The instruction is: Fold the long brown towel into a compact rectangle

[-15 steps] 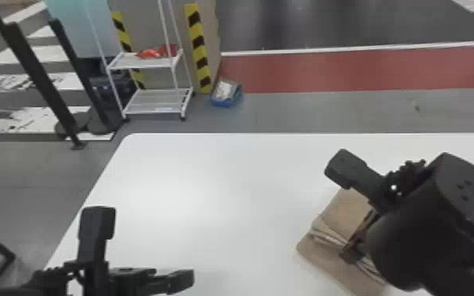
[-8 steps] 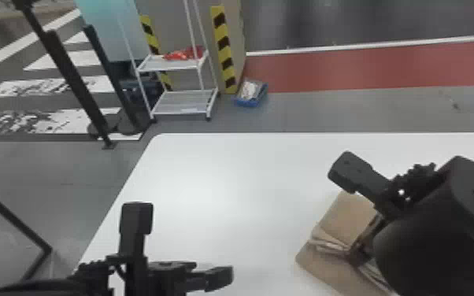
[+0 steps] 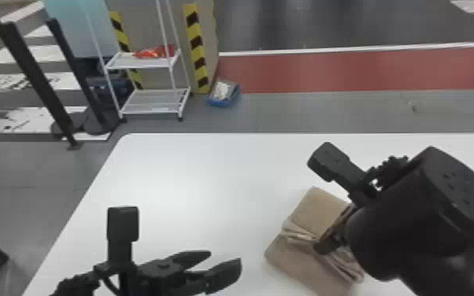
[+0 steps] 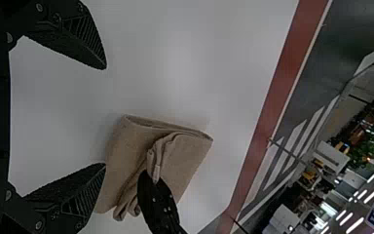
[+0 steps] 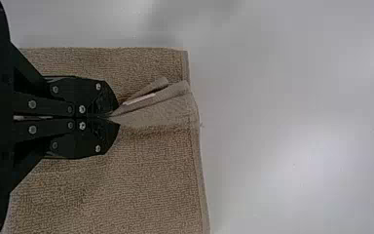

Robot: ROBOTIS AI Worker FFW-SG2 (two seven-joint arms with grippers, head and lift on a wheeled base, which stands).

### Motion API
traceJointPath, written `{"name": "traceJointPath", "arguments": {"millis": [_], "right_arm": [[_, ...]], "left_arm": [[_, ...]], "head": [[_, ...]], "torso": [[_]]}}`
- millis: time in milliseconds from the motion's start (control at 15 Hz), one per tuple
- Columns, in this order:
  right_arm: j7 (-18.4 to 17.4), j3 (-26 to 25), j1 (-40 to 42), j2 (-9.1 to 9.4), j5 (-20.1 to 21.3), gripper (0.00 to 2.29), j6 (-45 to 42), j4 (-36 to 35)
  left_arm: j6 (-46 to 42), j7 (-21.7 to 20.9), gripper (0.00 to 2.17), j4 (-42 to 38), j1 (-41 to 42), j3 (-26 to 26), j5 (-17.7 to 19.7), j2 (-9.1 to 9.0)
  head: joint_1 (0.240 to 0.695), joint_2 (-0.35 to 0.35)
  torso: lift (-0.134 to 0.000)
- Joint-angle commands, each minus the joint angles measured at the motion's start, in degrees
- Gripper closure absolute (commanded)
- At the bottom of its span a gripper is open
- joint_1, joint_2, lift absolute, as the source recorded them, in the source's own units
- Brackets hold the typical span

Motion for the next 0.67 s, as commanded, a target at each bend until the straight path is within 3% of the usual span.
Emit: {"name": "traceJointPath", "arguments": {"millis": [0, 67, 267, 333, 467, 533, 600], "right_arm": [[0.2, -2.5, 0.7, -0.06, -0.8, 1.24, 0.3, -1.1], [0.2, -3.4, 1.0, -0.14, -1.0, 1.24, 0.3, -1.6], [0.2, -6.8, 1.6, -0.23, -1.7, 1.24, 0.3, -2.3], [0.2, -7.9, 1.5, -0.23, -2.6, 1.23, 0.3, -2.4], [0.2, -9.1, 1.6, -0.14, -2.6, 1.24, 0.3, -2.7], [0.2, -9.7, 1.5, -0.14, -2.7, 1.23, 0.3, -2.6], [0.2, -9.9, 1.4, -0.14, -2.8, 1.24, 0.3, -2.6]], "left_arm": [[-9.2, -0.3, 0.21, 2.0, 0.8, -3.1, 0.9, 0.03], [-10.5, -0.4, 0.21, 2.9, 0.6, -4.2, 0.8, 0.03], [-12.2, -1.1, 0.62, 7.9, -0.9, -6.8, 0.5, 0.39], [-13.1, -1.5, 0.85, 9.8, -1.4, -7.2, 0.4, 0.47], [-14.5, -1.6, 1.82, 11.6, -1.6, -7.5, 0.2, 0.56], [-14.5, -1.6, 2.01, 11.8, -1.6, -7.8, 0.2, 0.56], [-14.7, -1.7, 2.01, 11.9, -1.4, -8.3, 0.2, 0.56]], "head": [[0.695, 0.110], [0.695, 0.095], [0.695, 0.037], [0.695, 0.026], [0.695, 0.005], [0.695, -0.001], [0.695, -0.007]], "torso": [[-0.124], [-0.124], [-0.124], [-0.124], [-0.124], [-0.124], [-0.124]]}}
